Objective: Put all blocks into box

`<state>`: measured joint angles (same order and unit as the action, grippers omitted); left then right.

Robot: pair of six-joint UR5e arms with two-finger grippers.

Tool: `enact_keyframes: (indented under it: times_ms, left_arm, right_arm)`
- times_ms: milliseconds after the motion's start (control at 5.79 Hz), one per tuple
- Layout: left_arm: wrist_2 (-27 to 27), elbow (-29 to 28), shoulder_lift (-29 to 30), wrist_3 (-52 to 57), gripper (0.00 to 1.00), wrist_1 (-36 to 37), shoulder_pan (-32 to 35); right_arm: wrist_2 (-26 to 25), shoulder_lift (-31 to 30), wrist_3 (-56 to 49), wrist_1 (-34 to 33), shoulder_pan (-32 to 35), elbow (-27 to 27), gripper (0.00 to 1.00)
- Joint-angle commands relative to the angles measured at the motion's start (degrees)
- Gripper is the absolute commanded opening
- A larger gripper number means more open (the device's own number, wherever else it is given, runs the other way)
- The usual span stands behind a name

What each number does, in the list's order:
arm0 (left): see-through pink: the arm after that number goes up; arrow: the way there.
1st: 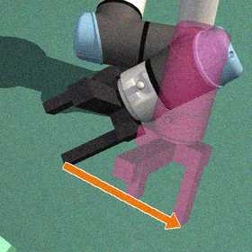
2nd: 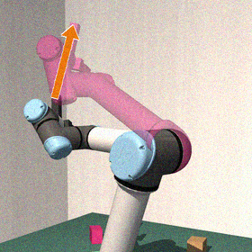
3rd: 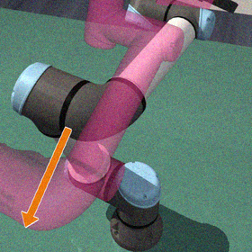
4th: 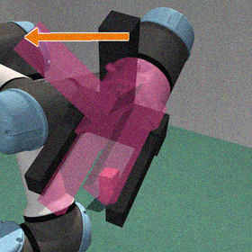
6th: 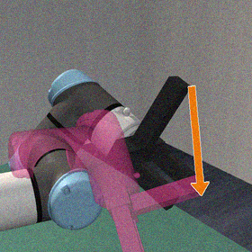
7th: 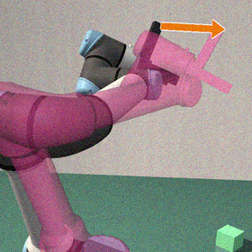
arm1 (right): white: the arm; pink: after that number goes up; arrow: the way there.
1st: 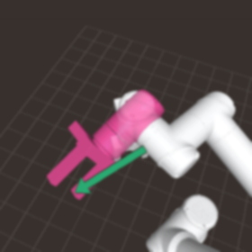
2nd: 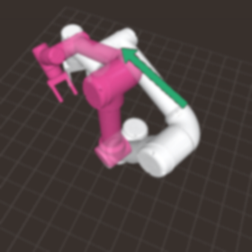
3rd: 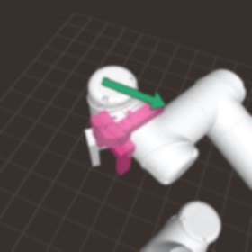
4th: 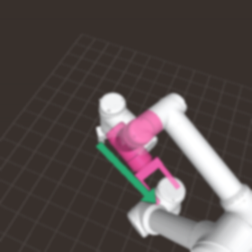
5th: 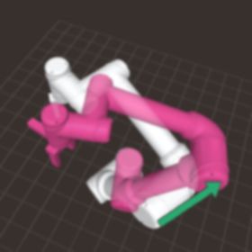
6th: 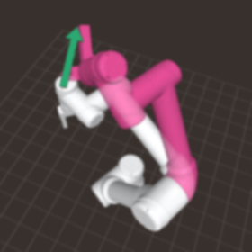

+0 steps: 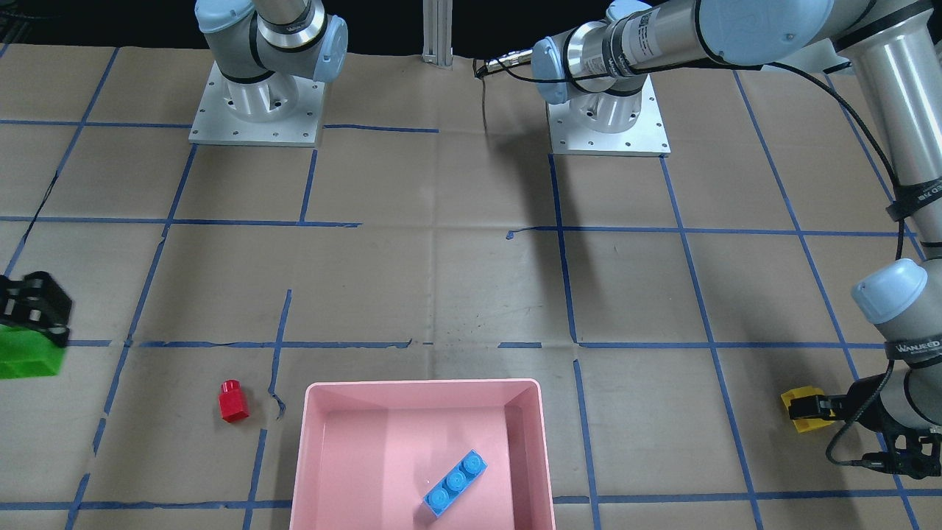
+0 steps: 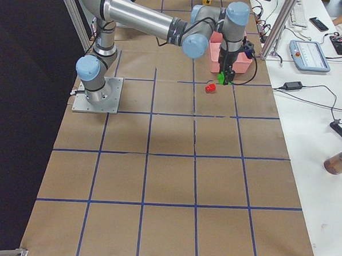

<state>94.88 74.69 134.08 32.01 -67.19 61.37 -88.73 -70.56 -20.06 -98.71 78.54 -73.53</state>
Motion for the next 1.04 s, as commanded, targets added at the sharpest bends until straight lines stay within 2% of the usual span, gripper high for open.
enact_keyframes:
  times_ms: [0,173,345,518,691,864]
  left_arm:
    - [0.2,0.4,-0.4,0.0,0.64,0.1,0.1]
    - [0.0,0.5,-0.2,0.1,0.31,0.1,0.1]
    - [-0.2,-0.1,-1.1,0.2,0.08,-0.7,0.6]
    - [-0.7,-0.9,-1.5,0.9,0.0,-0.9,0.9]
    - [-3.4,-1.4,-4.6,0.2,0.0,-3.3,3.9]
    - [-5.4,-3.7,-7.4,-0.7,0.0,-6.8,8.9]
  right_arm:
    - [1.1,7.0,16.1,0.5,12.3,7.9,0.44]
    - [1.1,12.8,22.5,-0.1,17.4,12.6,0.44]
    - [1.0,19.6,27.1,-3.3,21.6,15.6,0.44]
    - [1.0,23.8,27.9,-6.5,22.3,15.6,0.47]
    - [1.0,25.0,27.7,-6.9,22.3,15.4,0.98]
    - [0.8,24.9,27.0,-6.8,22.1,15.4,1.0]
